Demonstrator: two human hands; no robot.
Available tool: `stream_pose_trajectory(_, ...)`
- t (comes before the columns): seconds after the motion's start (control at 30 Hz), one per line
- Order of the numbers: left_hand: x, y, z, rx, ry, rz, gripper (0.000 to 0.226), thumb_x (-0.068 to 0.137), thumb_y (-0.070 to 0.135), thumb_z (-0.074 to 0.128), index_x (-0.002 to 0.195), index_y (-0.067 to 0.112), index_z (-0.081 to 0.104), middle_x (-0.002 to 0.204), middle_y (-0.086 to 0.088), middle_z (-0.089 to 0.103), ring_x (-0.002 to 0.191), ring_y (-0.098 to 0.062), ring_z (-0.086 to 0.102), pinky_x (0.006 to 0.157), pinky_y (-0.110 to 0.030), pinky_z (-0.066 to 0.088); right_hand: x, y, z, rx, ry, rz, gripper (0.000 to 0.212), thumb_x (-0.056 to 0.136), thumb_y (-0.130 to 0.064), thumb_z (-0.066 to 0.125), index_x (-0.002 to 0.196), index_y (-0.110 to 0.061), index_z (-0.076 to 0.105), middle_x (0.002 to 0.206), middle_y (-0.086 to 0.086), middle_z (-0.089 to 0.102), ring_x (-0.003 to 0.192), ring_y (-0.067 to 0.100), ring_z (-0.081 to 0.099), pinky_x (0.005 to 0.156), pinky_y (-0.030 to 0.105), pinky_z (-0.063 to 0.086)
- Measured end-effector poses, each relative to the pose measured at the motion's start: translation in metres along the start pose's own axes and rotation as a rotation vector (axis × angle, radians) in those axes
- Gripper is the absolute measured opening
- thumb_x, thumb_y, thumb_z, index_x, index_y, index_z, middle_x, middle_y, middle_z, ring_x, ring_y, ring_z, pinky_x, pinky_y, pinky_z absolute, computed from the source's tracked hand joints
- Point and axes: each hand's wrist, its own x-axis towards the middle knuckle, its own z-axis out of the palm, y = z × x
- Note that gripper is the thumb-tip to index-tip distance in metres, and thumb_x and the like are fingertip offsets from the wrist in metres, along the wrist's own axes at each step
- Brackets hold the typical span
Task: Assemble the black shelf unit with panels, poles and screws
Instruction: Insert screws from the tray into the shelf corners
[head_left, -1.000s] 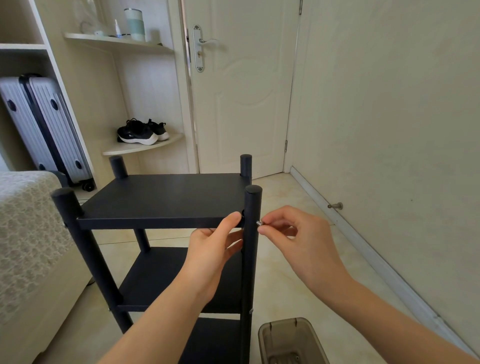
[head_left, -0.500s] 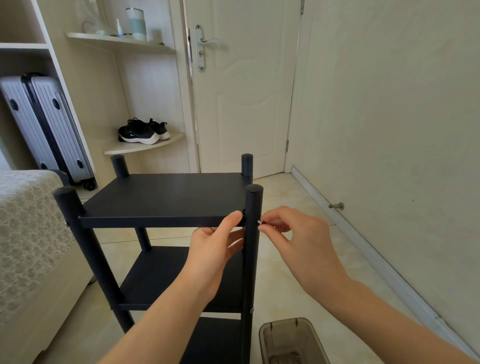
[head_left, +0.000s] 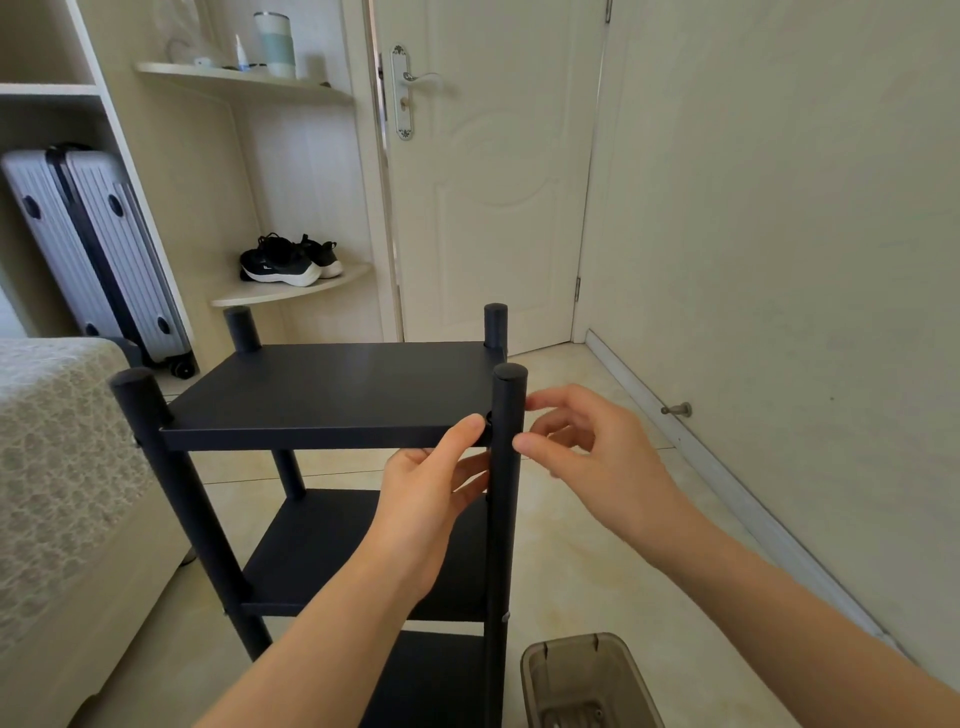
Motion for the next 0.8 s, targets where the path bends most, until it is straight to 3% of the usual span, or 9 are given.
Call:
stream_pose_trajectory(0.13, 0.000, 0.002, 0.000, -0.008, -0.031, 0.004, 0.051, 0.055, 0.050, 0.075, 0.089, 0.034, 0.041, 0.097, 0.006, 0.064, 0.082, -0.012, 0.073, 0.064, -0.023, 0.053, 0.007, 0.000, -0.003, 0.211, -0.127, 0.093, 0.026, 0.089, -0.028, 0.069, 0.111, -0.041, 0.062, 0.086, -0.008, 0.068, 0.082, 0.008, 0.068, 0.067, 0.021, 0.054)
stream_pose_trajectory(0.47, 0.001, 0.002, -0.001, -0.011, -0.049, -0.006, 0.049, 0.059, 0.050, 0.074, 0.094, 0.031, 0.044, 0.096, 0.008, 0.064, 0.073, -0.004, 0.074, 0.060, -0.020, 0.053, 0.015, 0.004, -0.006, 0.080, -0.202, -0.016, 0.024, 0.091, -0.032, 0.066, 0.106, -0.048, 0.057, 0.090, -0.013, 0.066, 0.083, 0.006, 0.067, 0.066, 0.016, 0.052)
stream_pose_trajectory(0.63, 0.001, 0.001, 0.000, -0.015, -0.038, -0.025, 0.054, 0.060, 0.047, 0.076, 0.100, 0.027, 0.044, 0.107, 0.002, 0.064, 0.095, -0.017, 0.070, 0.072, -0.029, 0.053, 0.015, 0.006, -0.007, 0.071, -0.202, -0.043, 0.024, 0.090, -0.031, 0.067, 0.108, -0.045, 0.058, 0.091, -0.013, 0.065, 0.084, 0.006, 0.066, 0.066, 0.016, 0.051)
stream_pose_trajectory(0.73, 0.003, -0.002, 0.000, -0.007, -0.032, -0.052, 0.037, 0.079, 0.037, 0.076, 0.101, 0.024, 0.048, 0.112, -0.005, 0.069, 0.100, -0.020, 0.072, 0.081, -0.034, 0.054, 0.015, 0.006, -0.008, 0.118, -0.232, -0.032, 0.027, 0.091, -0.024, 0.067, 0.111, -0.040, 0.060, 0.090, -0.009, 0.065, 0.083, 0.009, 0.067, 0.066, 0.018, 0.053)
stream_pose_trajectory(0.8, 0.003, -0.004, 0.000, 0.004, -0.005, -0.054, 0.029, 0.086, 0.034, 0.073, 0.099, 0.024, 0.049, 0.108, -0.004, 0.069, 0.096, -0.020, 0.073, 0.078, -0.032, 0.055, 0.015, 0.005, -0.011, 0.137, -0.255, -0.027, 0.029, 0.091, -0.021, 0.067, 0.114, -0.037, 0.062, 0.093, -0.004, 0.065, 0.082, 0.010, 0.067, 0.067, 0.020, 0.053)
